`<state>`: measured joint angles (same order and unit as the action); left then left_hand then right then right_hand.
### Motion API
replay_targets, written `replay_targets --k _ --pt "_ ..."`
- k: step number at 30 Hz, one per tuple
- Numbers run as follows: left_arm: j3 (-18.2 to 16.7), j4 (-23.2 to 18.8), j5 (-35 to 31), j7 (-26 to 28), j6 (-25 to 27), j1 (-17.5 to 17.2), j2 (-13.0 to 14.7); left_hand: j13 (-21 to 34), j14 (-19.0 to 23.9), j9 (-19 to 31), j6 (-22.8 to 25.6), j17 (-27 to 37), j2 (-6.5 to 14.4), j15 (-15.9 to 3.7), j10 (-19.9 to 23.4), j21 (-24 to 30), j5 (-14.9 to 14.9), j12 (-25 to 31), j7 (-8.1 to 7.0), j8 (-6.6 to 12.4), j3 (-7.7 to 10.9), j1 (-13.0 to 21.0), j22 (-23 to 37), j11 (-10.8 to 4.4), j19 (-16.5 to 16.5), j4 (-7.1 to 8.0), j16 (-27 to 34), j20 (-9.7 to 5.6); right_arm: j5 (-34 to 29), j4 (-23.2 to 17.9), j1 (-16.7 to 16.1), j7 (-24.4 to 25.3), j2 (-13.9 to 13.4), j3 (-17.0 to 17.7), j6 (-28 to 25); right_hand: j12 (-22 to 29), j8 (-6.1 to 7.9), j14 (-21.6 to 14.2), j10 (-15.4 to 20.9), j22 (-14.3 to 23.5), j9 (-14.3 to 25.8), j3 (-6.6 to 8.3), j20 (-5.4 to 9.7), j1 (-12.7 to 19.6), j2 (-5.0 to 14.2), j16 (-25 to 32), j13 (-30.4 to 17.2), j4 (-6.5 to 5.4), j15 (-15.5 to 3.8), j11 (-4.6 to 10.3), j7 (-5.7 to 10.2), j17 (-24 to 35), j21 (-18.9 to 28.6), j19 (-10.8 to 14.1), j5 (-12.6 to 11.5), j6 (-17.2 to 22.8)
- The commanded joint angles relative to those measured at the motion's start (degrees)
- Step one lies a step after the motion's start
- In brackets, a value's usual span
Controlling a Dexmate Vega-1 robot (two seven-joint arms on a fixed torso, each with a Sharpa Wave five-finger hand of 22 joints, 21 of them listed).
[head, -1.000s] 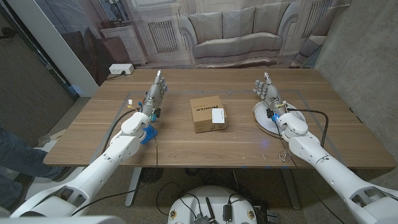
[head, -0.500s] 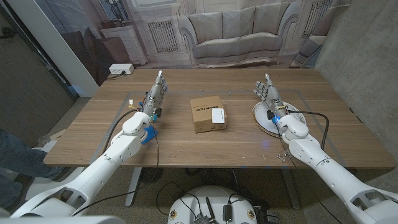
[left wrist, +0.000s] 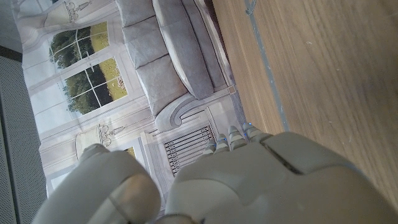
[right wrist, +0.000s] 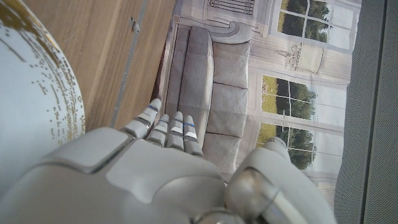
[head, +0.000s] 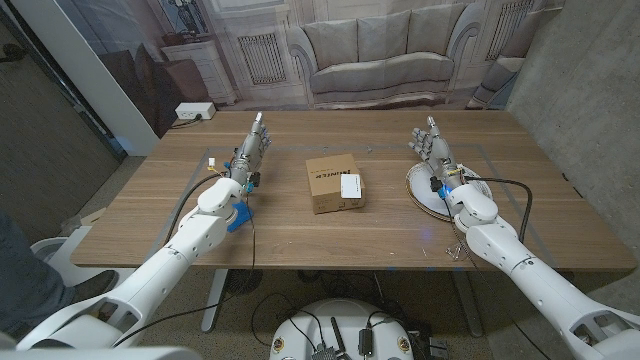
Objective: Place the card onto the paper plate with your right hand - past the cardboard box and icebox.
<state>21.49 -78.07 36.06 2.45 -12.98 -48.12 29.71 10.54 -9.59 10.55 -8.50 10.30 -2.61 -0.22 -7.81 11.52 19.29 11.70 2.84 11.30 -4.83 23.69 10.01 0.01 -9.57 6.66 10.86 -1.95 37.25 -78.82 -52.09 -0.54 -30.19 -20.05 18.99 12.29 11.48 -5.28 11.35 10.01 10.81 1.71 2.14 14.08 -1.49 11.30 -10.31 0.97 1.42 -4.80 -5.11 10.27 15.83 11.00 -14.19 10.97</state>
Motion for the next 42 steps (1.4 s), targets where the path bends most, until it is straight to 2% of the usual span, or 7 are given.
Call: replay_targets --k 1,9,22,30,42 --pt "-0.38 -3.41 -0.28 1.97 1.44 -1.93 1.22 0.12 0.30 0.04 0.48 0.04 0.47 0.26 0.60 0.31 0.35 0.55 -0.03 0.56 -0.01 0.44 0.26 -0.04 0.08 -0.06 0.39 -3.17 -0.29 -2.32 -1.63 -1.13 -0.78 0.13 1.96 0.26 0.11 -1.00 0.83 0.27 0.18 0.38 2.07 0.58 0.22 0.08 -0.10 0.34 -0.28 0.24 0.53 0.21 -0.22 0.50 -0.36 0.26" --pt "-1.28 -4.19 0.40 0.98 -0.17 -3.51 2.00 0.13 1.30 0.04 1.40 0.03 0.86 0.28 1.39 0.47 0.32 0.72 0.07 0.75 0.01 0.89 0.25 -0.07 0.77 -0.24 0.56 -2.95 -1.26 -3.40 -2.48 -1.30 -1.23 -0.11 3.04 0.30 0.13 -1.14 1.05 0.29 0.18 0.46 2.11 0.90 0.38 0.03 -0.13 0.49 -0.31 0.28 0.65 0.21 -0.36 0.65 -0.40 0.37" --pt "-1.98 -3.42 0.29 -0.37 -3.55 -4.05 1.96 0.14 1.92 0.03 2.21 0.03 1.16 0.24 1.95 0.43 0.27 0.81 -0.01 0.90 0.01 1.24 0.25 -0.18 0.91 -0.37 0.61 -2.80 -2.77 -7.30 -5.71 0.34 -2.31 0.44 4.81 0.33 0.18 -1.31 1.26 0.32 0.18 0.55 2.07 1.36 0.56 -0.05 -0.17 0.73 -0.36 0.63 0.83 0.20 -0.57 0.84 -0.43 0.58" --pt "-1.91 -2.12 0.59 -0.91 -4.02 -3.33 1.29 0.14 2.05 0.03 2.52 0.04 1.36 0.27 2.36 0.39 0.23 0.87 -0.02 0.89 0.00 1.48 0.26 -0.21 0.97 -0.46 0.53 -2.70 -2.86 -8.85 -7.49 1.01 -2.80 1.01 5.40 0.32 0.20 -1.54 1.33 0.33 0.18 0.60 2.00 1.64 0.66 -0.04 -0.19 0.87 -0.40 0.74 1.07 0.20 -0.66 1.00 -0.44 0.70" --pt "-1.63 -2.26 0.50 -1.16 -3.03 -3.06 1.72 0.15 2.17 0.03 2.63 0.05 1.58 0.33 2.46 0.29 0.16 0.76 0.06 0.77 -0.03 1.83 0.26 -0.17 0.92 -0.60 0.41 -2.49 -3.91 -10.62 -9.78 1.56 -3.51 1.44 6.86 0.42 0.26 -1.85 1.79 0.36 0.17 0.68 1.98 2.14 0.81 -0.09 -0.21 1.14 -0.37 0.69 1.15 0.20 -0.81 1.44 -0.45 1.03"
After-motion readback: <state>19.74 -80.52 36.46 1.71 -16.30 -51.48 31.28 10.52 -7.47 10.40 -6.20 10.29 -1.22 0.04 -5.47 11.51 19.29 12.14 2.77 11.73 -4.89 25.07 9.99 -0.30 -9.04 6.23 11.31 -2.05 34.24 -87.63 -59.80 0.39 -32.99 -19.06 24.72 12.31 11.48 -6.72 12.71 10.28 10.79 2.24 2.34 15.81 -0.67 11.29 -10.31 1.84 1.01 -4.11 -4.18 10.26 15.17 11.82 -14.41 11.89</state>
